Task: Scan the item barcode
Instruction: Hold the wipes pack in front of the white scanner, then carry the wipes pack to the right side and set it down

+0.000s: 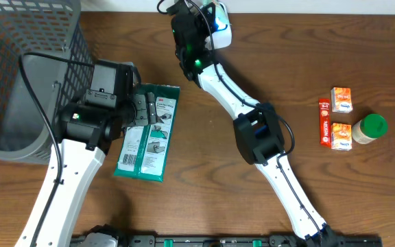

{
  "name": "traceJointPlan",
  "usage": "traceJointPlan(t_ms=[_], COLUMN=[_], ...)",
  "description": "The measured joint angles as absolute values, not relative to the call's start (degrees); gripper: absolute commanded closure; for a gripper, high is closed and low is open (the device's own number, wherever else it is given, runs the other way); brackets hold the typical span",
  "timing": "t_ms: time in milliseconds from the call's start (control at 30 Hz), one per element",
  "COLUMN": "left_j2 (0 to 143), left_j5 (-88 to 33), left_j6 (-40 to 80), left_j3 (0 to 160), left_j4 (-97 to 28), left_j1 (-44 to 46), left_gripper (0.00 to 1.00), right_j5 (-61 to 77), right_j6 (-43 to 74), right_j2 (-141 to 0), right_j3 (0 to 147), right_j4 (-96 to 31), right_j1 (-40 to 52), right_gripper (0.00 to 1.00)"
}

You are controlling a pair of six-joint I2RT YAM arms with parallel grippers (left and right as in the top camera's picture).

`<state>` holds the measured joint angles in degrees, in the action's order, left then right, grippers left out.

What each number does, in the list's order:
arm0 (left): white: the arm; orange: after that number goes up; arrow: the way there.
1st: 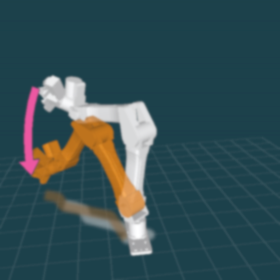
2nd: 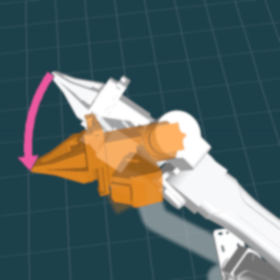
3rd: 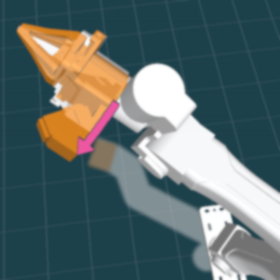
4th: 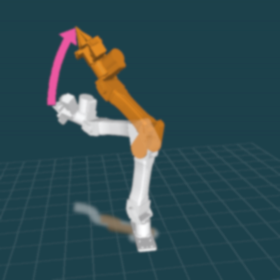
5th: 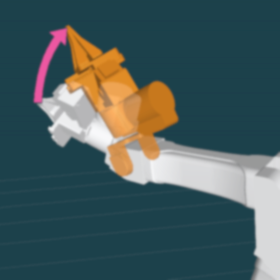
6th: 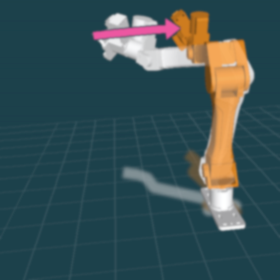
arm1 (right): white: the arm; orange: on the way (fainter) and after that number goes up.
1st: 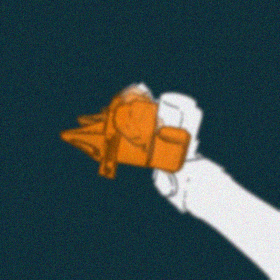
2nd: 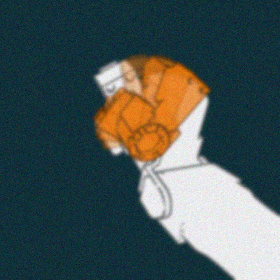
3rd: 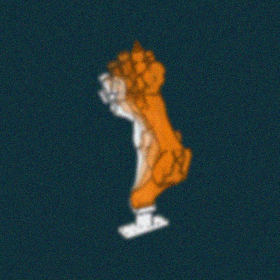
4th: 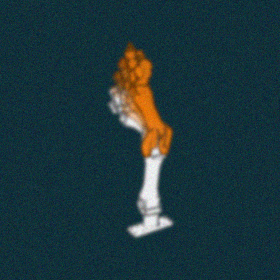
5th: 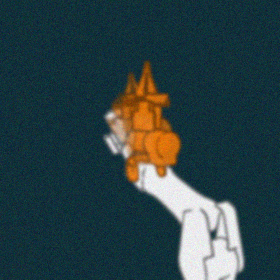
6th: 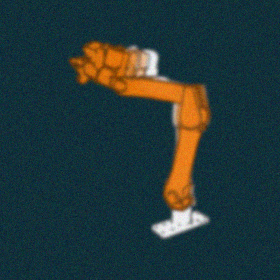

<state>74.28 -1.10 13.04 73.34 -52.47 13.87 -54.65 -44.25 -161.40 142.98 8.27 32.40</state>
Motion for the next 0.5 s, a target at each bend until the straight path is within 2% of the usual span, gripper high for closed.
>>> traceJointPlan(t_ms=[167,300,500], left_j2=[74.28,74.28,74.28], left_j5=[-1.1,-1.1,-1.13], left_j6=[13.04,13.04,13.04], left_j3=[73.34,73.34,73.34], left_j4=[-52.47,-52.49,-52.47], left_j1=[13.87,13.87,13.87], left_gripper=[0.16,0.16,0.16], right_j5=[-53.93,-48.73,-35.99], right_j6=[-43.38,-40.18,-25.06], right_j2=[-158.82,-151.59,-133.99], right_j3=[142.76,142.47,142.47], right_j4=[-0.21,-16.62,-45.32], right_j1=[32.29,32.32,31.88], right_gripper=[0.99,0.99,0.99])
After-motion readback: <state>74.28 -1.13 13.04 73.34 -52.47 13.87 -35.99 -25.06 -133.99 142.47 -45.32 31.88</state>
